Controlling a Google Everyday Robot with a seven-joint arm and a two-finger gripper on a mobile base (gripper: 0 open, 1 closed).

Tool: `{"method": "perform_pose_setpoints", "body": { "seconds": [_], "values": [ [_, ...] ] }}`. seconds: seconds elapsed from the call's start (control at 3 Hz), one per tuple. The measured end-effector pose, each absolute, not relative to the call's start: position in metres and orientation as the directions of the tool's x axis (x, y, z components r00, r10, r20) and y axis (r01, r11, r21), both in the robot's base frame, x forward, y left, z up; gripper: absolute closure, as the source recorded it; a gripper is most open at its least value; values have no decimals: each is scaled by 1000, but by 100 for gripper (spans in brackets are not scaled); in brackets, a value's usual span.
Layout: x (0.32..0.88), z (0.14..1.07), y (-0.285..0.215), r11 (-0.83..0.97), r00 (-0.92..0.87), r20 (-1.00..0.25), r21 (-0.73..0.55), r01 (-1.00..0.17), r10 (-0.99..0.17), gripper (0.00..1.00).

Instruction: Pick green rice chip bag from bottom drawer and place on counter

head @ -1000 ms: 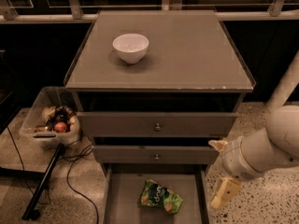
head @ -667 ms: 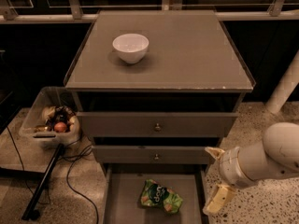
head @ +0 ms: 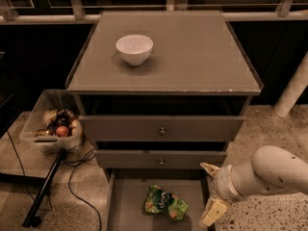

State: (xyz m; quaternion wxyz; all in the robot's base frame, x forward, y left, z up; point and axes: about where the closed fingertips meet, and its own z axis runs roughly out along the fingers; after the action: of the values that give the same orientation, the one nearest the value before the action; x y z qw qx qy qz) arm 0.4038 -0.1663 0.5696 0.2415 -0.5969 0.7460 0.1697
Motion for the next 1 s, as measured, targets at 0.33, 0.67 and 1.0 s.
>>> {"method": "perform_pose_setpoints", "body": {
  "seconds": [0.33, 0.67, 1.0],
  "values": [
    [404, 570, -166, 230, -171, -563, -35, -973, -809, 0],
    [402, 557, -164, 230, -180, -561, -20, -973, -808, 0],
    [404, 525, -161, 237, -205, -558, 16, -971, -804, 0]
  ]
}}
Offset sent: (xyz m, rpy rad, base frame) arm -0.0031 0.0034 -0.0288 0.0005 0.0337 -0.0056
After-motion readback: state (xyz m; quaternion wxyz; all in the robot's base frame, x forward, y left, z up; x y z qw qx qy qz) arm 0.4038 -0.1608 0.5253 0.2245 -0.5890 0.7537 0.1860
